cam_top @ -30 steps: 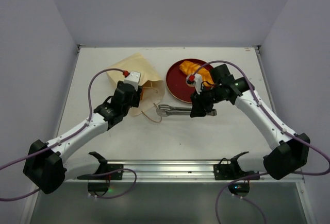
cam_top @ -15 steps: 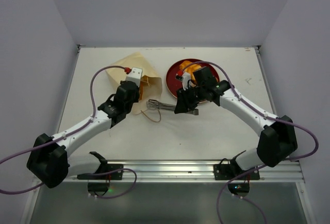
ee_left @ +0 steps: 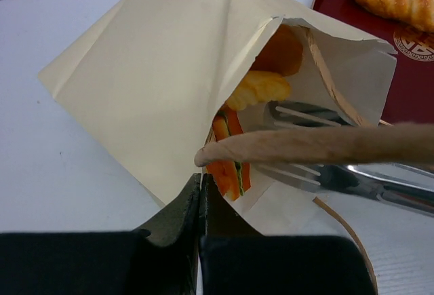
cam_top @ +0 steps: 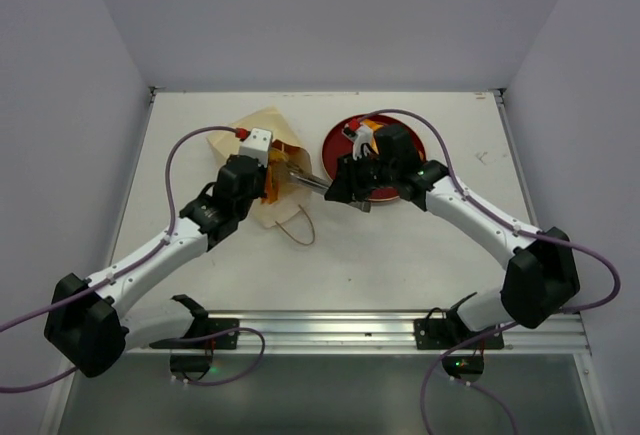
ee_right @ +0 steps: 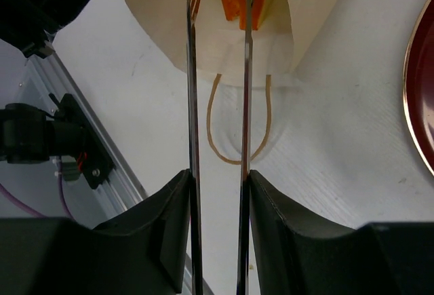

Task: Take the fake bread out of the paper bag

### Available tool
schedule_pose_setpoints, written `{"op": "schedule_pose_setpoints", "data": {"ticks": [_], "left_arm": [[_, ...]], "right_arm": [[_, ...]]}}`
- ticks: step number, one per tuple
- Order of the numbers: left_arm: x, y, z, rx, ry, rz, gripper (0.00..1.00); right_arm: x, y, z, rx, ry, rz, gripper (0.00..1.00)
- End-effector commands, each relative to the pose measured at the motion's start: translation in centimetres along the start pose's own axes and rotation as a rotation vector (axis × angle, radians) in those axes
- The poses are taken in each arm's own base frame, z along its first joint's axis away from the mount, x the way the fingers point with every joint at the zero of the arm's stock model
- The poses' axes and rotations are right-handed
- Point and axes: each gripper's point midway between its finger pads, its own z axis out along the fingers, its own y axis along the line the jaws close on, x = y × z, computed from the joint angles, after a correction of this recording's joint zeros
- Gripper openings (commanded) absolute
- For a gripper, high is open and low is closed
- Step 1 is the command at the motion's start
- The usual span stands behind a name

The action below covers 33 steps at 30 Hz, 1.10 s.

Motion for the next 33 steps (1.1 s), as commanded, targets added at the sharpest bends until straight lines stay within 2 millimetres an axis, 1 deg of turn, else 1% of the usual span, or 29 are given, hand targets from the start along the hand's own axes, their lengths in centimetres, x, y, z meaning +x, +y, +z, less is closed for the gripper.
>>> {"op": "schedule_pose_setpoints", "data": {"ticks": [1, 2, 3, 4, 5, 6, 7, 9, 10, 11, 12, 14, 15, 17, 18, 19, 20, 21, 25, 26, 32, 33], "left_arm": [[-3.9, -0.1, -0.8, 0.015, -0.097, -0.077, 0.00], [-3.8, -0.1, -0.8, 0.017, -0.095, -0.079, 0.00], [-3.9, -0.1, -0.7, 0.018, -0.094, -0.079, 0.00], [-3.8, -0.1, -0.7, 0.020, -0.092, -0.082, 0.00], [-3.8, -0.2, -0.7, 0.022, -0.091, -0.083, 0.00], [-3.9, -0.2, -0.6, 0.023, -0.092, -0.085, 0.00], [-3.9, -0.1, -0.6, 0.025, -0.090, -0.086, 0.00], [-4.0, -0.2, -0.5, 0.030, -0.090, -0.091, 0.00], [-4.0, -0.2, -0.5, 0.031, -0.090, -0.097, 0.00], [-4.0, -0.1, -0.4, 0.032, -0.089, -0.098, 0.00], [-4.1, -0.2, -0.4, 0.039, -0.089, -0.099, 0.00], [-4.1, -0.1, -0.4, 0.041, -0.086, -0.103, 0.00], [-4.1, -0.2, -0.4, 0.044, -0.086, -0.104, 0.00], [-4.0, -0.2, -0.4, 0.048, -0.082, -0.105, 0.00], [-4.0, -0.2, -0.4, 0.053, -0.081, -0.106, 0.00], [-3.9, -0.2, -0.4, 0.056, -0.077, -0.105, 0.00], [-4.0, -0.3, -0.4, 0.061, -0.076, -0.109, 0.00], [-3.9, -0.4, -0.5, 0.065, -0.075, -0.109, 0.00], [-3.8, -0.4, -0.6, 0.071, -0.069, -0.113, 0.00], [-3.8, -0.5, -0.6, 0.074, -0.070, -0.113, 0.00], [-3.7, -0.6, -0.6, 0.083, -0.064, -0.109, 0.00], [-3.7, -0.6, -0.6, 0.084, -0.064, -0.110, 0.00]], "right_arm": [[-4.4, 1.6, -2.0, 0.030, -0.147, -0.103, 0.41], [-4.6, 1.2, -2.4, 0.056, -0.143, -0.189, 0.41], [-4.6, 1.3, -2.6, 0.048, -0.127, -0.240, 0.41], [-4.2, 1.7, -3.3, 0.041, -0.084, -0.288, 0.41], [-3.8, 1.7, -3.5, 0.026, -0.057, -0.391, 0.40], [-3.5, 2.4, -3.9, -0.019, -0.041, -0.436, 0.39], [-2.7, 2.5, -4.3, -0.029, -0.007, -0.466, 0.38], [-2.5, 2.6, -4.8, -0.026, 0.010, -0.559, 0.37], [-1.7, 2.3, -5.1, -0.009, 0.046, -0.578, 0.37], [-1.7, 2.0, -5.2, 0.009, 0.055, -0.625, 0.37], [-1.9, 1.5, -5.7, 0.055, 0.047, -0.646, 0.37], [-2.5, 1.2, -6.1, 0.097, 0.024, -0.719, 0.38], [-2.8, 0.5, -6.3, 0.156, 0.020, -0.746, 0.38], [-3.1, 0.5, -6.3, 0.194, 0.025, -0.804, 0.39], [-3.6, 0.1, -6.3, 0.239, 0.020, -0.817, 0.40], [-3.7, 0.2, -6.1, 0.249, 0.019, -0.841, 0.40], [-3.8, 0.1, -6.0, 0.267, 0.017, -0.853, 0.41], [-4.4, 0.2, -5.9, 0.286, -0.006, -0.869, 0.41], [-5.2, -0.2, -5.3, 0.362, -0.002, -0.911, 0.42], [-5.2, -0.1, -4.9, 0.359, 0.003, -0.916, 0.43], [-6.7, 0.8, -4.4, 0.397, -0.042, -0.946, 0.45], [-6.5, 0.6, -4.0, 0.399, -0.023, -0.945, 0.45]]}}
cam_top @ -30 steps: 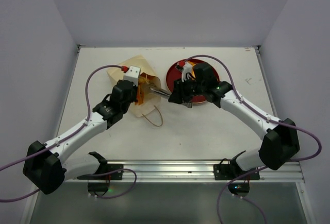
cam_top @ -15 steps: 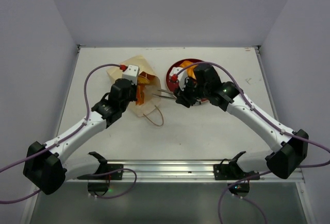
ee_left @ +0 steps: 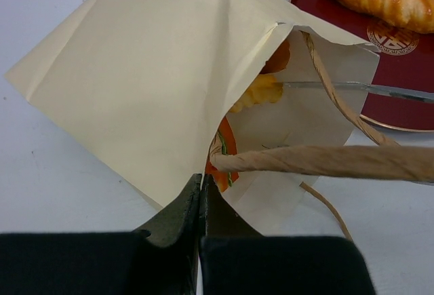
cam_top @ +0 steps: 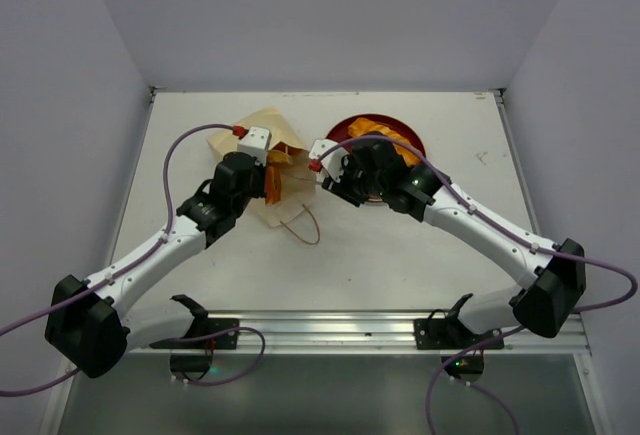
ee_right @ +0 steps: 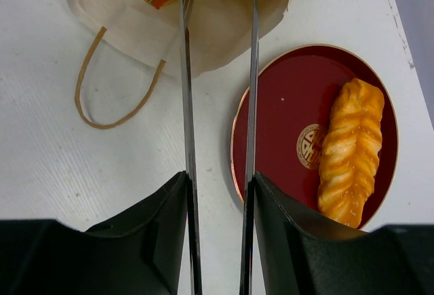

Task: Take the fake bread out of the paper bag

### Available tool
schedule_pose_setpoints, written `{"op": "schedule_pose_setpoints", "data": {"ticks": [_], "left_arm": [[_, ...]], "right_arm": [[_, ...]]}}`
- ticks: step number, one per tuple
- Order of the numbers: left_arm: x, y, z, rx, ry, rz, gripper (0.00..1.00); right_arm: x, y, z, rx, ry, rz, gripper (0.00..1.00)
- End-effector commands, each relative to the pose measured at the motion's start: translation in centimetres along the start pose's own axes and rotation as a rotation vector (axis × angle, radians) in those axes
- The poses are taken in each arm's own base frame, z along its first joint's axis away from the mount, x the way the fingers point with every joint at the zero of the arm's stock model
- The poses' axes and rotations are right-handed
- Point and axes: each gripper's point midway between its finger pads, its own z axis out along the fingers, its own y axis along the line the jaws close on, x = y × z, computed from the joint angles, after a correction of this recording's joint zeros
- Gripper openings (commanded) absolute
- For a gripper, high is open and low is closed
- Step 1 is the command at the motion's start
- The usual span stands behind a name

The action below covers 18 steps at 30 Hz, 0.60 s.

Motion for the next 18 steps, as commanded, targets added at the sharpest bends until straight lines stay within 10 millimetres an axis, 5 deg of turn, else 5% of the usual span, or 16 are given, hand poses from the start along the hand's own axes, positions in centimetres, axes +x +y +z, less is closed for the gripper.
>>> {"op": "schedule_pose_setpoints", "data": {"ticks": [1, 18], "left_arm": [[-3.9, -0.1, -0.7, 0.016, -0.100, -0.059, 0.00], [-4.2, 0.0, -1.0, 0.028, -0.109, -0.068, 0.00]], "right_arm": [[-3.5, -2.2, -0.3, 0.099, -0.076, -0.036, 0.45], [-5.2, -2.1, 1.3, 0.156, -0.073, -0.100, 0.47]]}}
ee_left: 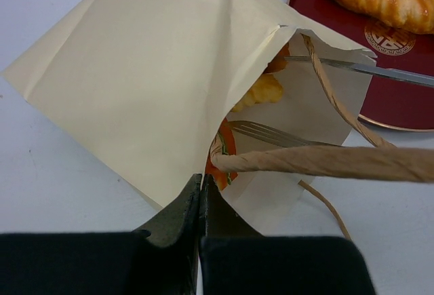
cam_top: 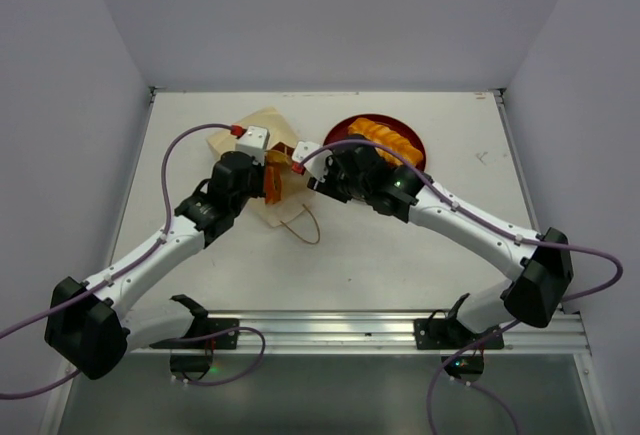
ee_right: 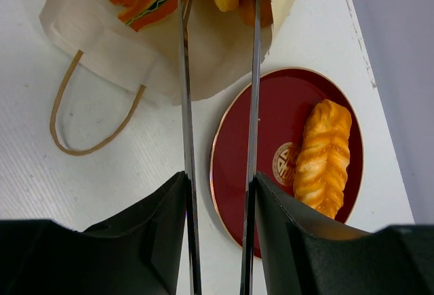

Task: Take the fake bread out of the paper bag

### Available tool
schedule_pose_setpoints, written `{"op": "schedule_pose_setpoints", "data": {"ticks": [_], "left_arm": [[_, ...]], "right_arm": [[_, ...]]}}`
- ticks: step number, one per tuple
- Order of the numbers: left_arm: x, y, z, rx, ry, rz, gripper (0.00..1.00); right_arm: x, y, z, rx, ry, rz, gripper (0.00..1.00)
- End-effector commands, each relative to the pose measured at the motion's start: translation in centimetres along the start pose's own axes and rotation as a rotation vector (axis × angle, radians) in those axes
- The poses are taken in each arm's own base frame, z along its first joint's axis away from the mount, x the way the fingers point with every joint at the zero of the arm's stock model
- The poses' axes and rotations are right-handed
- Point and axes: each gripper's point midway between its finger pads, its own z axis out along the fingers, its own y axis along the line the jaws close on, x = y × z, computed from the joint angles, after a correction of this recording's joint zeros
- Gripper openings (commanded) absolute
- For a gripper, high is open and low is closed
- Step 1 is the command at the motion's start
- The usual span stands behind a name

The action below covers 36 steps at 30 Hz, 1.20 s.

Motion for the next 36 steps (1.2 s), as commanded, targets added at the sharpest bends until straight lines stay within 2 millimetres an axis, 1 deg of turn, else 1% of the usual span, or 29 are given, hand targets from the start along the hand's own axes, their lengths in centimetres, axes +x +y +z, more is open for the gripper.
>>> {"op": "schedule_pose_setpoints", "data": {"ticks": [1, 5, 7, 9, 10, 11, 12, 13, 14, 15, 16, 18, 19, 21, 23, 30, 33, 35, 36], "left_arm": [[-4.2, -0.1, -1.0, 0.019, -0.115, -0.055, 0.00], [-4.2, -0.1, -0.9, 0.021, -0.114, -0.059, 0.00], [-4.2, -0.1, -0.9, 0.022, -0.114, -0.061, 0.00], [-4.2, 0.0, -0.9, 0.018, -0.114, -0.063, 0.00], [-4.0, 0.1, -0.8, 0.016, -0.111, -0.063, 0.00], [-4.0, 0.3, -0.8, 0.012, -0.111, -0.067, 0.00], [-4.0, 0.3, -0.7, 0.009, -0.110, -0.070, 0.00], [-3.9, 0.5, -0.6, 0.006, -0.107, -0.073, 0.00], [-3.9, 0.7, -0.6, 0.003, -0.106, -0.083, 0.00], [-3.8, 0.8, -0.5, 0.001, -0.103, -0.088, 0.00], [-3.9, 1.0, -0.5, 0.000, -0.103, -0.095, 0.00], [-4.3, 1.4, -0.5, -0.008, -0.105, -0.119, 0.00], [-4.5, 1.7, -0.5, -0.010, -0.106, -0.129, 0.00], [-4.8, 2.1, -0.4, -0.008, -0.104, -0.159, 0.00], [-5.6, 2.5, -0.4, 0.001, -0.116, -0.190, 0.00], [-7.9, 2.6, -0.4, 0.022, -0.130, -0.245, 0.00], [-8.3, 2.8, -0.2, 0.015, -0.128, -0.252, 0.00], [-8.4, 3.0, 0.0, 0.009, -0.127, -0.254, 0.00], [-8.3, 3.0, 0.1, 0.007, -0.124, -0.256, 0.00]], "right_arm": [[-2.8, -1.7, -0.1, 0.063, -0.061, -0.016, 0.47], [-2.3, -1.1, 0.9, 0.047, -0.032, -0.022, 0.46], [-2.1, -1.1, 1.3, 0.047, -0.020, -0.026, 0.44], [-2.3, -1.2, 1.2, 0.054, -0.023, -0.023, 0.34], [-2.4, -1.3, 1.1, 0.057, -0.028, -0.021, 0.23], [-2.5, -1.4, 0.8, 0.060, -0.035, -0.019, 0.17], [-3.0, -1.8, 0.1, 0.070, -0.054, -0.014, 0.12], [-3.2, -1.9, -0.3, 0.072, -0.063, -0.013, 0.03], [-3.6, -2.1, -0.9, 0.077, -0.078, -0.009, 0.01], [-3.7, -2.2, -1.4, 0.075, -0.084, -0.007, 0.00], [-4.4, -2.4, -2.4, 0.070, -0.116, -0.003, 0.00], [-4.8, -2.4, -3.4, 0.062, -0.134, 0.003, 0.00], [-5.2, -2.6, -4.3, 0.061, -0.158, 0.005, 0.00], [-5.5, -2.6, -5.2, 0.052, -0.176, 0.003, 0.00], [-5.8, -2.6, -5.9, 0.043, -0.192, 0.003, 0.00], [-5.4, -1.4, -7.2, -0.017, -0.205, -0.012, 0.00], [-5.2, -1.1, -8.3, -0.031, -0.216, -0.019, 0.00], [-4.6, -0.7, -8.9, -0.049, -0.206, -0.027, 0.00], [-4.7, -0.4, -9.5, -0.066, -0.222, -0.029, 0.00]]}}
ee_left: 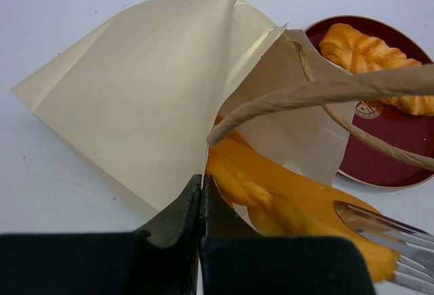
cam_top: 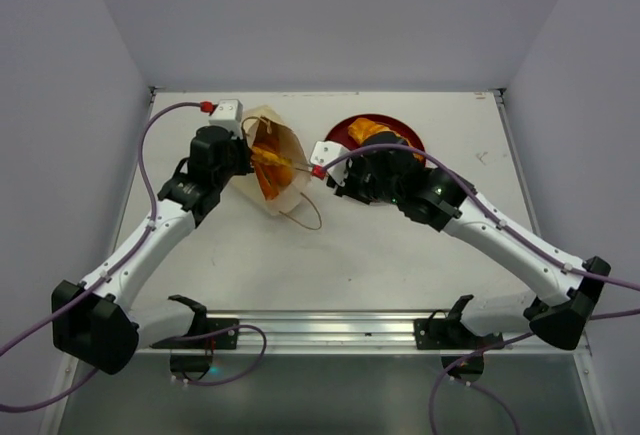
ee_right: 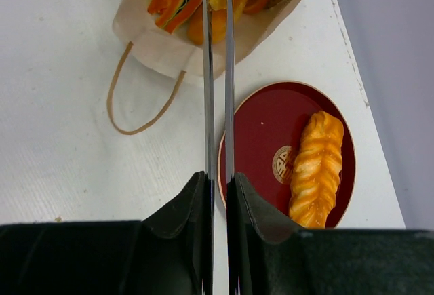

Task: Take the fake bread out of the paper bag

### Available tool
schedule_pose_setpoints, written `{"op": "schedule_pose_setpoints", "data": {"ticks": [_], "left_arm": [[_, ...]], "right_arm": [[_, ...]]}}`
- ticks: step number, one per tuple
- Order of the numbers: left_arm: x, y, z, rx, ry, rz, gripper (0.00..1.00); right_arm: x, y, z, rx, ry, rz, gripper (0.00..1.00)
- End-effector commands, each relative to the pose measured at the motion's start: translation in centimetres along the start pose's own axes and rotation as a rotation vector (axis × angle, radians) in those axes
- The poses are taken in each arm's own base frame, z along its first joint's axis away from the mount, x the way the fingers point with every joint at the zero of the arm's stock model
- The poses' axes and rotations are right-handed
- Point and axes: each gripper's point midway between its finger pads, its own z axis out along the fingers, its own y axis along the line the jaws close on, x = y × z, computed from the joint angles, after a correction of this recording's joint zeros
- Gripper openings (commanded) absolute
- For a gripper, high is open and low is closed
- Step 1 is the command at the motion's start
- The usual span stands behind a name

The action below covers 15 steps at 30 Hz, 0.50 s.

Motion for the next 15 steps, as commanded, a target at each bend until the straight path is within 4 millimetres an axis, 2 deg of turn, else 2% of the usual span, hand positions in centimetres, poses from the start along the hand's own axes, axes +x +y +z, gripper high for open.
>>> {"op": "schedule_pose_setpoints", "data": {"ticks": [1, 9, 15], "left_arm": [[-3.6, -0.5, 0.0, 0.017, -0.086, -0.048, 0.00], [-2.8, 0.0, 0.7, 0.009, -0.069, -0.065, 0.00], [-2.8, 0.5, 1.3, -0.006, -0.066, -0.085, 0.00]], "right_arm": [[-2.4, 0.1, -3.3, -0.023, -0.119, -0.020, 0.00], [-1.0, 0.8, -7.9, -0.075, -0.134, -0.030, 0.00], [0.5, 0.2, -12.0, -0.053, -0.162, -0.034, 0.00]]}}
